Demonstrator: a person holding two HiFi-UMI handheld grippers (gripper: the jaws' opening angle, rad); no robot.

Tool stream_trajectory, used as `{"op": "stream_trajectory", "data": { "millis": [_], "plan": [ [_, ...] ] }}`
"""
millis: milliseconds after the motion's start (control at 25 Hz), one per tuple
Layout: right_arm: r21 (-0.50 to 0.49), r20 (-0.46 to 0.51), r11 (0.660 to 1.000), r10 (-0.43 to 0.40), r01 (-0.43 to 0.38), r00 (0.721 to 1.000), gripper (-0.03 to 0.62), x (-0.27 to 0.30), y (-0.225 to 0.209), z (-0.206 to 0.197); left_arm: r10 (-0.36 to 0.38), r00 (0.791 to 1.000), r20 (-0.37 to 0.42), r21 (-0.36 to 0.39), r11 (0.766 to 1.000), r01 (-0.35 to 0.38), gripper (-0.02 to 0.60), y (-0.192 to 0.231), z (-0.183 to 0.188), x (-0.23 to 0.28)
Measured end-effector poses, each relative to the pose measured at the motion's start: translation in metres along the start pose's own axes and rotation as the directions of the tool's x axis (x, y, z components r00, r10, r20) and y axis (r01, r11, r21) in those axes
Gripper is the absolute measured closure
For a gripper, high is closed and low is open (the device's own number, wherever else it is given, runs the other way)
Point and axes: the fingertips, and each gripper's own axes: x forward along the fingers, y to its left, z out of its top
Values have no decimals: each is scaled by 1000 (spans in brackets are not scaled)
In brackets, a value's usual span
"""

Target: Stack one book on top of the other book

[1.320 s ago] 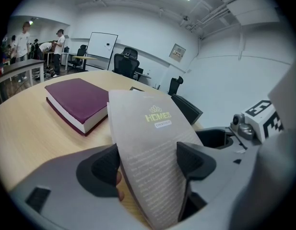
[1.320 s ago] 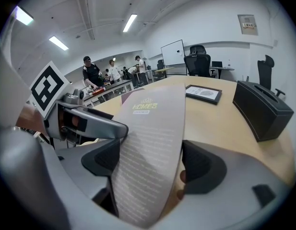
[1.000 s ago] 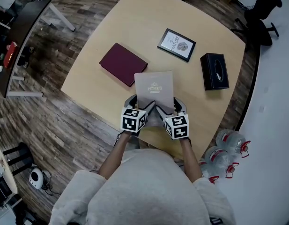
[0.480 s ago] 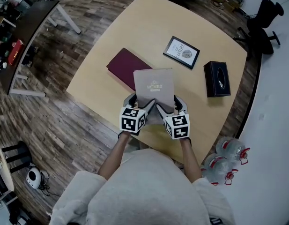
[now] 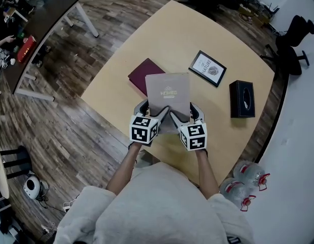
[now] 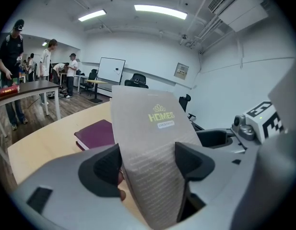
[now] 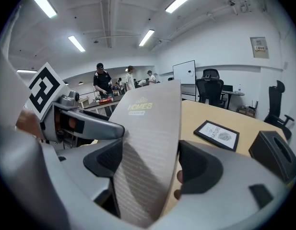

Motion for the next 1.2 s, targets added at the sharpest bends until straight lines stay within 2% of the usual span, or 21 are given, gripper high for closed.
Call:
{"op": "stream_trajectory", "data": {
  "millis": [600,1200],
  "plan": [
    [-50,30,997,52,-50,998,227,45,18,54,48,998,50,-12,999,-47,225,51,41,-8],
    [-47,14,996,76,-75,997,230,86,22,72,60,998,35,-20,998,-59,225,89,55,4]
  ]
}}
